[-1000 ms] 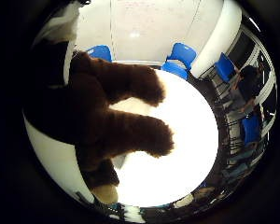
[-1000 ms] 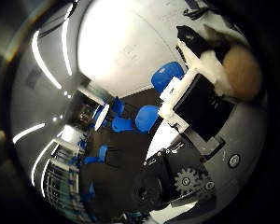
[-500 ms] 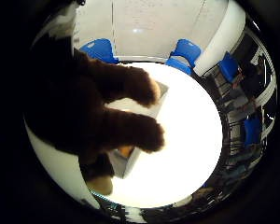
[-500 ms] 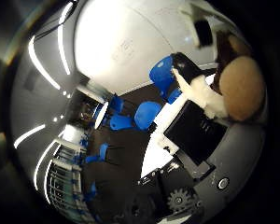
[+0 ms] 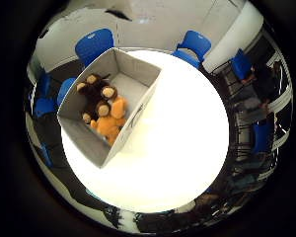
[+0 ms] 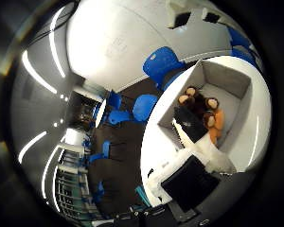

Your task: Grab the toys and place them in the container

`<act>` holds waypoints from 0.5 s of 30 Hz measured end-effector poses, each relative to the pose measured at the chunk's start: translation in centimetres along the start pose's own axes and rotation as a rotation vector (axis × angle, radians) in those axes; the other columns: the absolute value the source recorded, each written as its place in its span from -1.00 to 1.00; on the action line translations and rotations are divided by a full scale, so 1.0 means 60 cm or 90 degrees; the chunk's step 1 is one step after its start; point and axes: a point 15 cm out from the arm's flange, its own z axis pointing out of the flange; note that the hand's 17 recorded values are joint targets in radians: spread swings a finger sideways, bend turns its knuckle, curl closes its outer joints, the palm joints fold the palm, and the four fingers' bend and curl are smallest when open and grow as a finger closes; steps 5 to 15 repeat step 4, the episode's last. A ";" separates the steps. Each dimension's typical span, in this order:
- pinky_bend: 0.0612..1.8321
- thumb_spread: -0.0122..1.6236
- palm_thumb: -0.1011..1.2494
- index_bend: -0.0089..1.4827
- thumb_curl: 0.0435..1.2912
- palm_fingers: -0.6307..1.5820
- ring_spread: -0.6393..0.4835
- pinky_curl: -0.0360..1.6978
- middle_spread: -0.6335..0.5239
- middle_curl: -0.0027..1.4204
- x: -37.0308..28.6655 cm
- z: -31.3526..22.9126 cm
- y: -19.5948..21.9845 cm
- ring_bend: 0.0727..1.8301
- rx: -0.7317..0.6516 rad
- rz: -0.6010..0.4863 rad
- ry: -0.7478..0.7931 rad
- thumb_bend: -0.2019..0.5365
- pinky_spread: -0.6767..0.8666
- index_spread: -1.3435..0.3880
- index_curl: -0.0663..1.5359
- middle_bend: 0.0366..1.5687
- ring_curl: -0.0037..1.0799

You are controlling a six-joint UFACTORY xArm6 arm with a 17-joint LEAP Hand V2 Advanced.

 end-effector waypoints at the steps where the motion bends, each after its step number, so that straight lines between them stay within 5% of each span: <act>1: -0.40 0.45 0.27 -0.63 -0.24 -0.21 0.43 -0.38 0.02 -0.56 0.005 -0.019 0.008 -0.38 0.002 0.004 0.003 -0.50 0.60 0.00 -0.40 -0.55 -0.62; 15: -0.45 0.45 0.25 -0.66 -0.25 -0.21 0.47 -0.42 0.03 -0.56 0.020 -0.063 0.045 -0.46 -0.014 0.021 0.001 -0.50 0.61 0.01 -0.41 -0.58 -0.66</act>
